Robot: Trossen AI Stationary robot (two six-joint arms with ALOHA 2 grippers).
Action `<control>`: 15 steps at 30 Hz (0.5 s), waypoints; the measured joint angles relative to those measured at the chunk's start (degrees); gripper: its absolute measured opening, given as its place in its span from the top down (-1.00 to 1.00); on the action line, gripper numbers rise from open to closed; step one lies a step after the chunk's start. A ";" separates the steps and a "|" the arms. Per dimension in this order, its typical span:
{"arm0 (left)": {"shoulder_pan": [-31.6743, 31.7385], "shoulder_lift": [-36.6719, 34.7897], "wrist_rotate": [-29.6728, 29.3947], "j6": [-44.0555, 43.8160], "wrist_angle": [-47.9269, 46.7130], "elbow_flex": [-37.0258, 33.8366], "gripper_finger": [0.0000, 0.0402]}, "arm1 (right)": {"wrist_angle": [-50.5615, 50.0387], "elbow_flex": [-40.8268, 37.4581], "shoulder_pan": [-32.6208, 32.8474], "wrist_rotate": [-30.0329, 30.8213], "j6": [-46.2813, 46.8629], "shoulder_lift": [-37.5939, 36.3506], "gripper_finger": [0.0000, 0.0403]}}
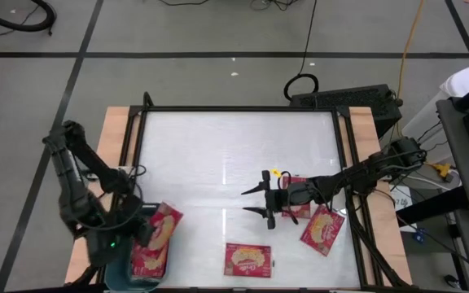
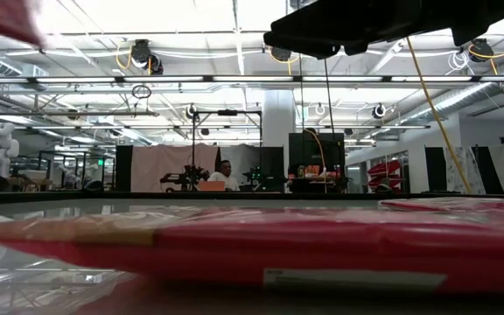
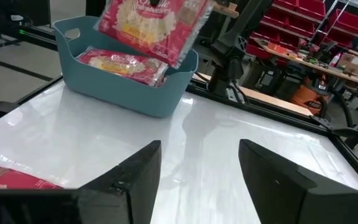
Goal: Sort popcorn bags into baskets
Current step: Put the red popcorn bag into the blue bin
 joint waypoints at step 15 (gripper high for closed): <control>-6.62 5.96 10.02 -14.26 -3.21 -0.02 0.83 | 0.00 0.00 -0.04 -0.02 -0.83 0.04 -0.02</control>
